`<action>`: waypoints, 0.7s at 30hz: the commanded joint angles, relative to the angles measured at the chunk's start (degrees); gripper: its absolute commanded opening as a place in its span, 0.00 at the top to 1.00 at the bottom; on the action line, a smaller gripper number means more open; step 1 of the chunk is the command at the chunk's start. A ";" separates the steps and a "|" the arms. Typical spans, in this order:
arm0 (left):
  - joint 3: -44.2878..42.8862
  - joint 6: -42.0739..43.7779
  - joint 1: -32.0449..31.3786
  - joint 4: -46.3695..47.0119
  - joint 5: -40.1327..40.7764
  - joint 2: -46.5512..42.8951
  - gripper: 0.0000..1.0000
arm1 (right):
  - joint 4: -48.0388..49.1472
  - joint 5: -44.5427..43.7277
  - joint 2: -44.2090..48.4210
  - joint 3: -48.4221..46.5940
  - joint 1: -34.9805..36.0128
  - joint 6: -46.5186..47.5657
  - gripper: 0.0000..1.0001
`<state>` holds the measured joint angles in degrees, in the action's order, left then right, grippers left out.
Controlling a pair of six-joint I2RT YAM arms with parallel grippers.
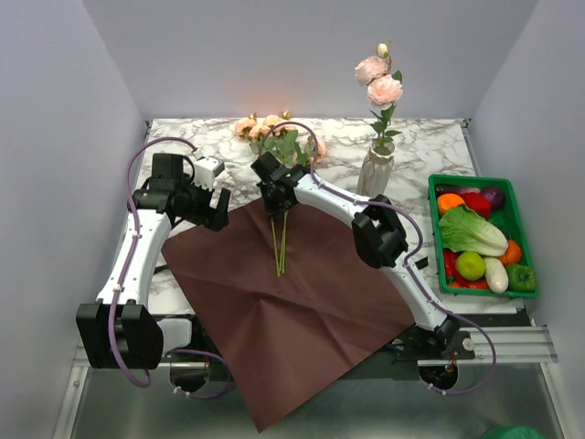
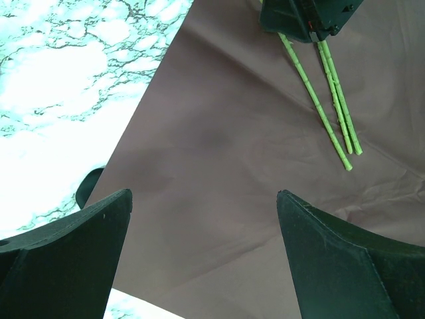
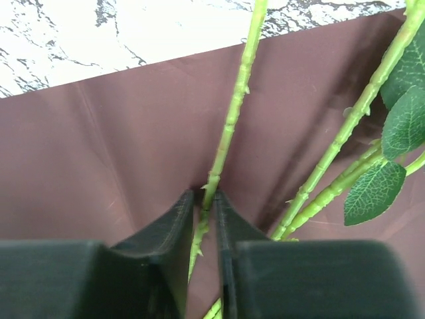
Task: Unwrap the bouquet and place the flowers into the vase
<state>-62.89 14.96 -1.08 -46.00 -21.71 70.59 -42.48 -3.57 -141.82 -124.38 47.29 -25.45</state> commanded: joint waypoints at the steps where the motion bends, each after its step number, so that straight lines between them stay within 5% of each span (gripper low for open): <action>1: -0.30 0.95 0.38 -0.49 -1.49 -1.24 0.01 | -0.33 -0.12 0.13 3.43 0.61 -0.91 0.88; 4: -0.74 1.21 0.38 -0.67 -1.40 -1.15 0.01 | 0.73 -1.61 2.42 4.67 0.61 -0.74 0.99; 12: -2.14 1.21 0.47 -1.99 -1.92 -1.15 0.01 | 9.51 -7.67 18.39 11.52 0.53 2.33 0.99; 21: -5.05 0.95 0.64 -3.57 -3.51 -0.54 0.01 | 20.14 -11.45 33.00 9.06 0.61 12.51 0.99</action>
<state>-66.13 15.46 -0.82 -48.12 -22.85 70.54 -31.81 -11.46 -115.74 -113.38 47.55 -19.64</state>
